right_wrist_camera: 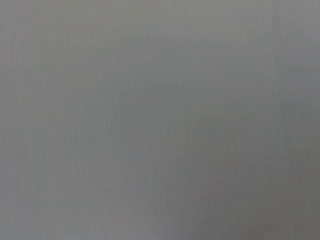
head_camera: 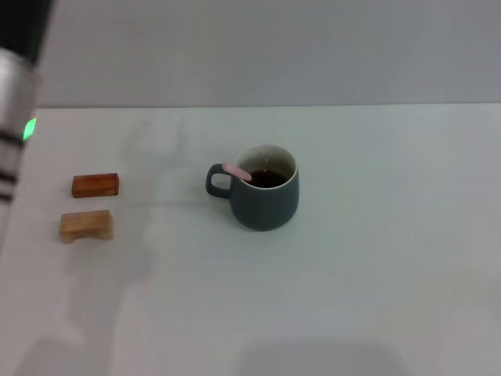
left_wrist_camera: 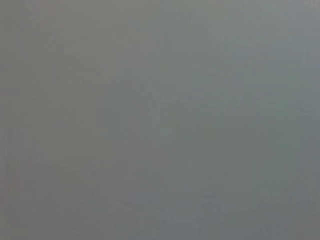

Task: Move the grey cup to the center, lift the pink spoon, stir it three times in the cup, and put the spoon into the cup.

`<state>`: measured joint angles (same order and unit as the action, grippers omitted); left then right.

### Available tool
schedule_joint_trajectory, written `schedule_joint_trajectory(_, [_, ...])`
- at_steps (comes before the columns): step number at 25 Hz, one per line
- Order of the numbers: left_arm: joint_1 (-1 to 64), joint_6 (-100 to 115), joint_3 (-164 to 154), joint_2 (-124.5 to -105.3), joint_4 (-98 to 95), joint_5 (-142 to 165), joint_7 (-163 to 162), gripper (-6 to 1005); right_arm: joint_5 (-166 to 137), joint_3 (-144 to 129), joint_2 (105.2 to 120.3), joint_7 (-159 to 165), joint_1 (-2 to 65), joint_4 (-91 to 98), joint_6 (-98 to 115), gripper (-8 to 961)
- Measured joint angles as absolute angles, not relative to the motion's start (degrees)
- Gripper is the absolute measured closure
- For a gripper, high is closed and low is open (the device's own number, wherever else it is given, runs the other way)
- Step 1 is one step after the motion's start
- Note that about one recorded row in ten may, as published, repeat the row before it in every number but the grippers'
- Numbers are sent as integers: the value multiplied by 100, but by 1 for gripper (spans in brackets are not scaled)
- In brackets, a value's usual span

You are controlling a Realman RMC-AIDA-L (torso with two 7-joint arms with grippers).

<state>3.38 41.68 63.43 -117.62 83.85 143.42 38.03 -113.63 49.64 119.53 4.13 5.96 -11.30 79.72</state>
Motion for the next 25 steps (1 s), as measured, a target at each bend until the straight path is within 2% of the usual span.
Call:
schedule_joint_trajectory(1, [187,4975,6406,-11767,7974,14881,2827,394,-11366,4926,11953,413,587,-1133,8024,953])
schedule_joint_trajectory(4, [-67,5616,6808,-11798,7002,15237,1722,395,-11370,4894,11953,413,561,-1134,8129,953])
schedule_joint_trajectory(7, [-21,5874,6924,-11812,6324,15201,1599,395,-11373,4871,11953,413,546,-1134,8261,954])
schedule_joint_trajectory(10, [89,6111,7031,-11818,5625,15173,1300,394,-11373,4842,11953,413,545,-1135,8332,954])
schedule_joint_trajectory(11, [272,6249,7228,-11823,4700,15160,688,394,-11373,4833,11953,413,542,-1134,8385,954])
schedule_joint_trajectory(16, [809,6461,7606,-11854,2989,15069,158,388,-11361,4834,11953,413,536,-1134,8444,955])
schedule_joint_trajectory(25, [918,6578,7732,-11853,2451,14750,-85,332,-11352,4834,11953,413,527,-1138,8473,953])
